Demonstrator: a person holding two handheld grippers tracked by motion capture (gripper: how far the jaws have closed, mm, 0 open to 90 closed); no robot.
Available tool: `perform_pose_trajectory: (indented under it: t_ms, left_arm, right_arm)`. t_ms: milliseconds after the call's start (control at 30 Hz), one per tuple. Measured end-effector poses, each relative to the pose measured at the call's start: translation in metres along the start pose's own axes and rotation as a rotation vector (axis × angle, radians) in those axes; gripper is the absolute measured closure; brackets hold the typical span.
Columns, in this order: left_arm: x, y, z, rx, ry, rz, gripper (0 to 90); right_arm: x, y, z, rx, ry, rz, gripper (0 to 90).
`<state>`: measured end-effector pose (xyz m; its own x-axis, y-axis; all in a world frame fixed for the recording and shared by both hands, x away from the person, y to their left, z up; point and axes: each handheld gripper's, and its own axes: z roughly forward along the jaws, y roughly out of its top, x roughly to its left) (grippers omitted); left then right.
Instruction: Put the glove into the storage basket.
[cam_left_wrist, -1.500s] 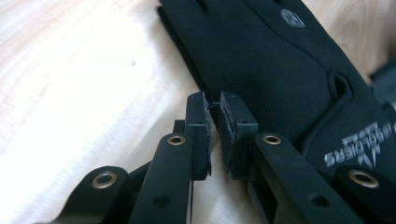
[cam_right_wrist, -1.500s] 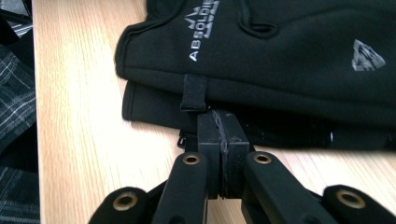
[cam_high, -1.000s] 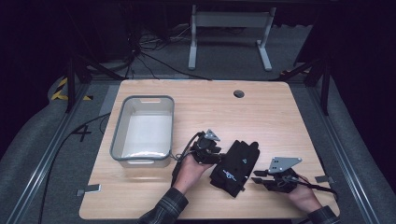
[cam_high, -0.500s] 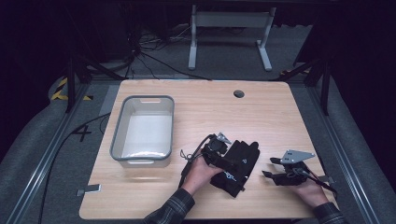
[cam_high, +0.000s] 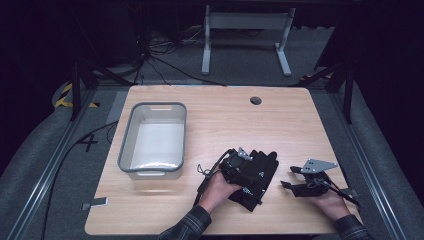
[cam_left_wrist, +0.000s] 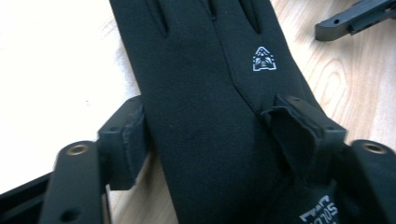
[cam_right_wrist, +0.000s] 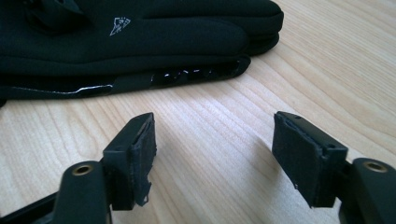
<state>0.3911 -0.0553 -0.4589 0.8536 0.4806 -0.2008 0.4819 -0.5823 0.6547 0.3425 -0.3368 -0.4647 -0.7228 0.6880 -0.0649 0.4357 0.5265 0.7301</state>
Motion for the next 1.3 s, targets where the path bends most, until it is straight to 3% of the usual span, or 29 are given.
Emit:
perform_pose_trajectory:
  t_ms: [267, 467, 600, 700, 933, 1300]
  left_arm:
    - [0.002, 0.001, -0.001, 0.009, -0.037, -0.002, 46.2]
    - [0.006, 0.001, -0.001, 0.017, -0.112, -0.021, 63.6]
    - [0.004, 0.002, -0.002, 0.027, -0.111, -0.013, 69.1]
    - [0.002, 0.005, -0.004, 0.031, -0.097, 0.002, 70.8]
    - [0.005, 0.008, -0.013, 0.023, -0.109, -0.008, 71.2]
    - [0.009, 0.017, -0.041, -0.009, -0.109, -0.014, 71.1]
  right_arm:
    - [-0.004, -0.004, 0.002, -0.015, 0.015, 0.039, 24.5]
    - [-0.004, -0.004, 0.002, -0.014, 0.014, 0.040, 23.8]
    - [-0.004, -0.004, 0.002, -0.014, 0.016, 0.039, 23.4]
    - [-0.004, -0.004, 0.002, -0.014, 0.017, 0.038, 23.0]
    - [-0.004, -0.003, 0.002, -0.011, 0.018, 0.036, 21.9]
    - [-0.004, -0.003, 0.002, -0.011, 0.017, 0.036, 21.7]
